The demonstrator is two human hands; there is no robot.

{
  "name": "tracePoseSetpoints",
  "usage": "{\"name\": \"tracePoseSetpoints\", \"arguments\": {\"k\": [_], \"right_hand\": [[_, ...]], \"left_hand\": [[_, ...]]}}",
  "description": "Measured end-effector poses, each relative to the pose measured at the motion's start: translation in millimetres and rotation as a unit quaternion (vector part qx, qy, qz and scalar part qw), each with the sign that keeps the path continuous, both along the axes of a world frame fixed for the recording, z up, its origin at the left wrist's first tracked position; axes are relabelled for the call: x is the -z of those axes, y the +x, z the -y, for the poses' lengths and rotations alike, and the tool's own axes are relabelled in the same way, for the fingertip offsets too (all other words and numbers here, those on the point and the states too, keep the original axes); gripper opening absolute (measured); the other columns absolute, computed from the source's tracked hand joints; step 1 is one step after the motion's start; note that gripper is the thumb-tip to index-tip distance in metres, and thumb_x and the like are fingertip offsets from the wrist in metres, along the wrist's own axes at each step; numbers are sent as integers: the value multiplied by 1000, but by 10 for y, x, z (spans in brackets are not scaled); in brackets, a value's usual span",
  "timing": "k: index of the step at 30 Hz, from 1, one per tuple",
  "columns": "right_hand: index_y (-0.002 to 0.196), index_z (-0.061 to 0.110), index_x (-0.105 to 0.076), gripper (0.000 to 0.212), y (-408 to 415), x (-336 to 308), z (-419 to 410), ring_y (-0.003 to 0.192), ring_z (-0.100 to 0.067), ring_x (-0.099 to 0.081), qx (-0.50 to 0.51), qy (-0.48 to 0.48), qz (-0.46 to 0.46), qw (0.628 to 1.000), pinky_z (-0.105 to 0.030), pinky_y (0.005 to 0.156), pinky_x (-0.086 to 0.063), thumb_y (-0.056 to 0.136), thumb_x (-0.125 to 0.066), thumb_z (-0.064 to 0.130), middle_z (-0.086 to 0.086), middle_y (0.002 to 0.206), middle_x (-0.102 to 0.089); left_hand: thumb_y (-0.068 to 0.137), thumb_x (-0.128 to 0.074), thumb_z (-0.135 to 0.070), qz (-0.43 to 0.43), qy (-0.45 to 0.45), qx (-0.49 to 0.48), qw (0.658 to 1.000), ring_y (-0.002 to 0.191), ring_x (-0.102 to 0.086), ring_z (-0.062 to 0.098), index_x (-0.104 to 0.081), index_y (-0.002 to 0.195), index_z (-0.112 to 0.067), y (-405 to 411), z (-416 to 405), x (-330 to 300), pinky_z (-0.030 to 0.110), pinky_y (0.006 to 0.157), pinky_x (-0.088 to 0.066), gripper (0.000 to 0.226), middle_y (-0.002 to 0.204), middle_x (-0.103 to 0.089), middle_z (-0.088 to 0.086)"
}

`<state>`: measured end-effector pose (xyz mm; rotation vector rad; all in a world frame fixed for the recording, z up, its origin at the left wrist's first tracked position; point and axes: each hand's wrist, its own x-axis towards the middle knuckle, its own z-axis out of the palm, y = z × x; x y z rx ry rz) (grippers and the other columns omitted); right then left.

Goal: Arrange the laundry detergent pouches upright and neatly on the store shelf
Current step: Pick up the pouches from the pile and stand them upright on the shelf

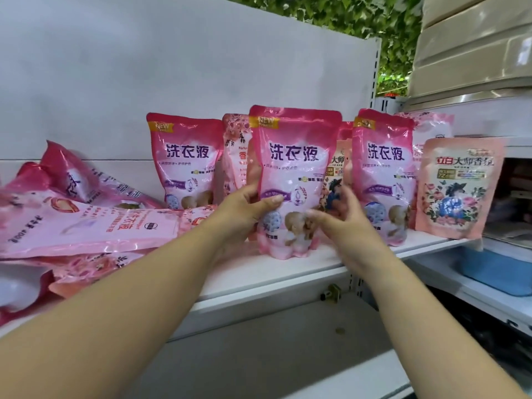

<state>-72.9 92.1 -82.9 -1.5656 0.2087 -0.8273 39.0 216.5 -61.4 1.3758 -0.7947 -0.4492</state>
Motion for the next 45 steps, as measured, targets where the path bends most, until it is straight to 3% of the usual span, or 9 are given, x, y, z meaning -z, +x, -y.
{"name": "tracePoseSetpoints", "arguments": {"k": [3,6,9,14,20,29,33,39,45], "right_hand": [[133,9,-46,53,28,-41,103,97,-17,-63,-106,87,-42,990,-37,87,-51,82,-61,10,-6,113,-64],[118,7,-57,29,73,-34,147,80,-16,-67,-131,114,-45,984,-38,79,-53,89,-54,8,-6,98,-69],[103,13,-62,16,121,-47,144,82,-18,-65,-135,80,-56,986,-38,81,-51,89,-56,10,-3,93,-70],[91,18,-64,18,197,25,120,65,-12,-66,-54,45,0,998,-25,55,-51,84,-61,2,4,78,-70],[97,16,-63,13,154,22,154,71,-11,-64,-89,48,-24,995,-27,63,-50,86,-60,9,1,85,-68],[86,20,-62,9,152,65,111,82,-14,-62,-54,-12,-15,998,-28,75,-48,88,-58,12,4,84,-66],[89,21,-63,7,131,73,100,84,-11,-62,-39,-43,-18,998,-26,77,-50,88,-59,15,7,86,-66],[108,17,-62,19,-51,90,131,76,9,-52,-1,-130,-28,991,3,59,-40,88,-60,19,12,87,-61],[102,21,-64,15,-83,61,103,84,0,-57,-16,-110,-45,993,-21,88,-46,89,-59,16,15,85,-62]], "left_hand": [[85,-59,-14,-20,-14,22,999,92,-64,26,-59,106,-14,15,11,18,46,87,-51,22,99,-68,7],[81,-63,-5,6,-6,45,999,93,-65,20,-50,117,-19,16,29,63,33,80,-55,41,105,-67,6],[74,-69,-2,59,13,19,998,94,-66,17,-47,121,-19,11,41,88,28,81,-55,55,108,-67,7],[70,-73,-2,107,-2,-43,993,92,-65,15,-47,119,-22,2,75,95,32,84,-53,59,104,-67,3],[68,-75,-10,127,19,-48,991,92,-66,16,-43,129,-16,-16,94,101,32,85,-54,69,109,-65,8],[30,-84,-39,128,77,-30,988,109,-60,24,-45,130,-15,-19,27,129,44,99,-45,110,120,-62,6],[38,-82,-34,149,83,-44,984,107,-61,22,-47,125,-19,-34,13,115,42,99,-46,95,118,-63,3],[51,-72,-43,172,103,-57,978,92,-62,11,-46,118,-21,-92,25,73,29,84,-50,74,101,-63,-6],[68,-74,-30,178,92,-104,974,93,-63,16,-49,111,-19,-110,-22,63,34,84,-53,51,101,-64,-2]]}}
